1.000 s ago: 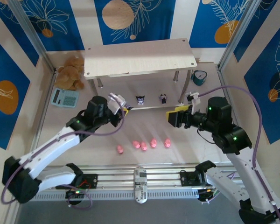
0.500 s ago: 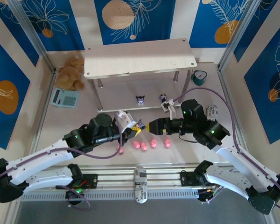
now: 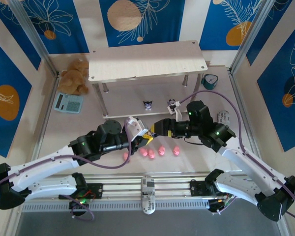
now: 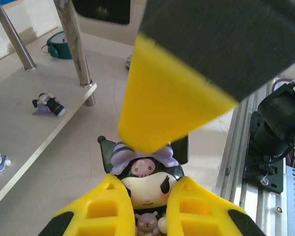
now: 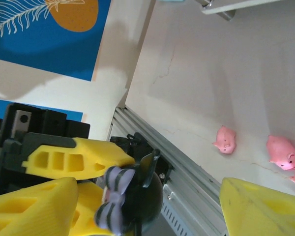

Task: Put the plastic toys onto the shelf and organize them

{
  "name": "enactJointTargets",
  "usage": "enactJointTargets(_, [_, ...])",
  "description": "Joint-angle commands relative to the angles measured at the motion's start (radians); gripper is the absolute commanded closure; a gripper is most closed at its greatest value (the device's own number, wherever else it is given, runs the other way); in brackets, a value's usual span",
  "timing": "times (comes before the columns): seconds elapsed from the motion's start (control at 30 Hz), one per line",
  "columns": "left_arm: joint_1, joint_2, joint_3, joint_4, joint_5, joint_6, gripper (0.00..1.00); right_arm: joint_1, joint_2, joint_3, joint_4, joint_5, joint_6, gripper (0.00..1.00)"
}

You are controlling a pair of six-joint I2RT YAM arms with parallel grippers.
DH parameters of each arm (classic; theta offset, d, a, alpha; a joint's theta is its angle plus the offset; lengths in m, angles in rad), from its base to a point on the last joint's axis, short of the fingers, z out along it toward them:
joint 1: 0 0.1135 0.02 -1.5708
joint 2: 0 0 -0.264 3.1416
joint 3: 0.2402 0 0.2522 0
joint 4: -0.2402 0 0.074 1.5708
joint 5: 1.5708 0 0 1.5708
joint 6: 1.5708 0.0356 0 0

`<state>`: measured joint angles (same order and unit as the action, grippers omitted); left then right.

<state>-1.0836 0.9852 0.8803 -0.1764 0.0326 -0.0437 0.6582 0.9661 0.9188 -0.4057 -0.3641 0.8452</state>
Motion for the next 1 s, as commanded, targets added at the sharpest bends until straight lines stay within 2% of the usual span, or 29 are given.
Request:
enactJointTargets(0.0, [-0.013,-0.003,0.038,0.035,0.016,0.015,0.94,0.006,0.022,0.009,0.022,-0.065,0.027,0.24])
enactJointTargets(0.1, [-0.013,-0.005,0.039,0.033,0.017,0.019,0.94,0.008,0.039,0.009,0.053,-0.097,0.037,0.27])
enactJointTargets(0.3, [-0.014,-0.001,0.038,0.035,0.027,0.021,0.94,0.015,0.068,0.02,0.086,-0.137,0.046,0.44])
enactJointTargets(0.43, [-0.013,-0.001,0.031,0.041,0.024,0.021,0.93,0.02,0.079,0.019,0.118,-0.178,0.053,0.5])
enactJointTargets(0.53, [-0.013,0.0,0.03,0.041,0.019,0.022,0.93,0.027,0.095,0.033,0.118,-0.204,0.047,0.62])
enactJointTargets(0.73, [-0.013,-0.006,0.027,0.026,-0.009,0.022,0.9,0.049,0.115,0.087,0.078,-0.223,-0.004,0.69])
enactJointTargets(0.87, [-0.013,-0.009,0.028,0.011,-0.033,0.02,0.83,0.074,0.123,0.151,0.003,-0.183,-0.088,0.75])
enactJointTargets(0.97, [-0.013,-0.009,0.025,0.009,-0.046,0.014,0.66,0.085,0.131,0.193,-0.061,-0.142,-0.141,0.78])
